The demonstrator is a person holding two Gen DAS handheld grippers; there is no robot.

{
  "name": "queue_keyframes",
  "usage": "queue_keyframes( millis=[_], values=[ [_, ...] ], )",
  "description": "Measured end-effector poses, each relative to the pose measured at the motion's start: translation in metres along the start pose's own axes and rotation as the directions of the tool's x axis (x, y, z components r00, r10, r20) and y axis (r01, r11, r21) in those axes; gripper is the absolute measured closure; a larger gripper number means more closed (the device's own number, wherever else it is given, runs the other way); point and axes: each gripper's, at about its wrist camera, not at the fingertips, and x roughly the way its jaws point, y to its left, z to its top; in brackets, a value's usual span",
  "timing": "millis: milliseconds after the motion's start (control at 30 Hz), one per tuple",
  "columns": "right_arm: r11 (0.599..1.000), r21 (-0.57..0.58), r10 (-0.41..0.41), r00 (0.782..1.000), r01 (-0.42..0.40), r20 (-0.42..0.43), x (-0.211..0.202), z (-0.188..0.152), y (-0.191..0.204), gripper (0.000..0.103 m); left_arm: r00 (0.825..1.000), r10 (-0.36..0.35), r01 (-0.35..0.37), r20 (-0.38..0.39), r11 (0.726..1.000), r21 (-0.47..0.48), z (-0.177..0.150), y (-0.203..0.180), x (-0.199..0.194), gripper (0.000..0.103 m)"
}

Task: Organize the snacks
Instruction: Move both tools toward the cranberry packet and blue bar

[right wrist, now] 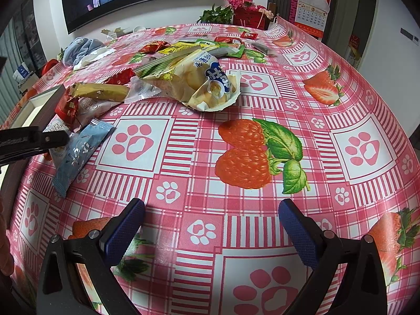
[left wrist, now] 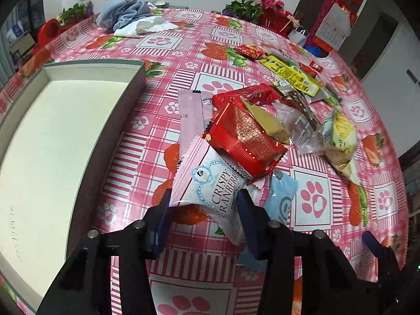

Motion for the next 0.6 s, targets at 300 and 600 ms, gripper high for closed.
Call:
queue_keyframes(
  millis=[300, 600],
  values=[
    [1.0, -0.002, -0.005, 1.0, 0.005, -0.001, 0.0, 0.0, 0.0, 0.001, 0.999, -0.035, 0.035, 0.003, 0.999, -0.021, 0.005, 0.005, 0.001, 0.028],
    [1.0, -0.001, -0.008, 1.0, 0.008, -0.004, 0.001, 0.001, 0.001, 0.001, 1.0, 0.016, -0.018, 0.021, 0.994, 0.112, -0.001, -0.013, 0.0, 0.05]
  ],
)
